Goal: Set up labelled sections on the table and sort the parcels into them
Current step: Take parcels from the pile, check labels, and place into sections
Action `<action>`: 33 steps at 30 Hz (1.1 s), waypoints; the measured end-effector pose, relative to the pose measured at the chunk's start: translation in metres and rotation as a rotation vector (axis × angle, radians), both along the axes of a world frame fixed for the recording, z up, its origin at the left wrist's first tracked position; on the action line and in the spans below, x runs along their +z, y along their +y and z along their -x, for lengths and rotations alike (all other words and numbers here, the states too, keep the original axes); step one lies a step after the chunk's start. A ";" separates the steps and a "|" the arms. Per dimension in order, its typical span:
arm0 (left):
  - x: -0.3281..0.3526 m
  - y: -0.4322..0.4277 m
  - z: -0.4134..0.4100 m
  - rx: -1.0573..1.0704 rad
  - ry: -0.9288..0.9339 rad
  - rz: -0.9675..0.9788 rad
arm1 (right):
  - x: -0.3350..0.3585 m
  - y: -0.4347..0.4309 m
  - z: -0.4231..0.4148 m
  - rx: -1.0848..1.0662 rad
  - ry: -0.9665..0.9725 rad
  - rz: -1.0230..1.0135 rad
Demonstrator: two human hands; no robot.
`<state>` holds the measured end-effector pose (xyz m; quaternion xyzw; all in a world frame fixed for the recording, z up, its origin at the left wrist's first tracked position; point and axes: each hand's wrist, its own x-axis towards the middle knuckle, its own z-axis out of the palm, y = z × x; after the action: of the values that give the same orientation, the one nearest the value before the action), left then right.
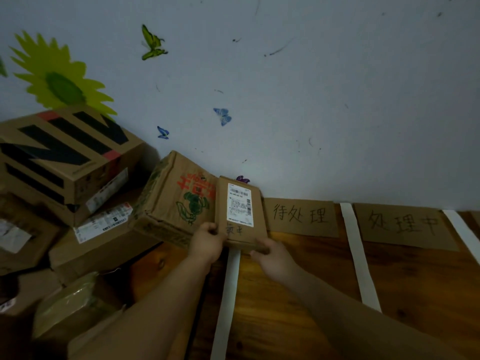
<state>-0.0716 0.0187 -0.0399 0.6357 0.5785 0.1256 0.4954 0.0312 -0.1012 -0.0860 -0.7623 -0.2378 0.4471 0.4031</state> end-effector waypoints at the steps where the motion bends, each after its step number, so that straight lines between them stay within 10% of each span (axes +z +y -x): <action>1: 0.004 -0.002 0.003 0.034 -0.070 0.021 | 0.005 -0.002 0.001 -0.024 -0.024 -0.029; 18: 0.121 -0.079 0.098 -0.275 -0.666 0.135 | 0.166 -0.110 0.071 -0.277 -0.353 -0.435; 33: 0.147 -0.217 0.069 -0.543 -0.600 0.068 | 0.195 -0.264 0.084 -0.444 -0.697 -0.225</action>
<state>-0.1407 -0.1985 0.1076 0.6837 0.2230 0.1510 0.6782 -0.0533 -0.3649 0.1086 -0.8518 -0.2371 0.0362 0.4657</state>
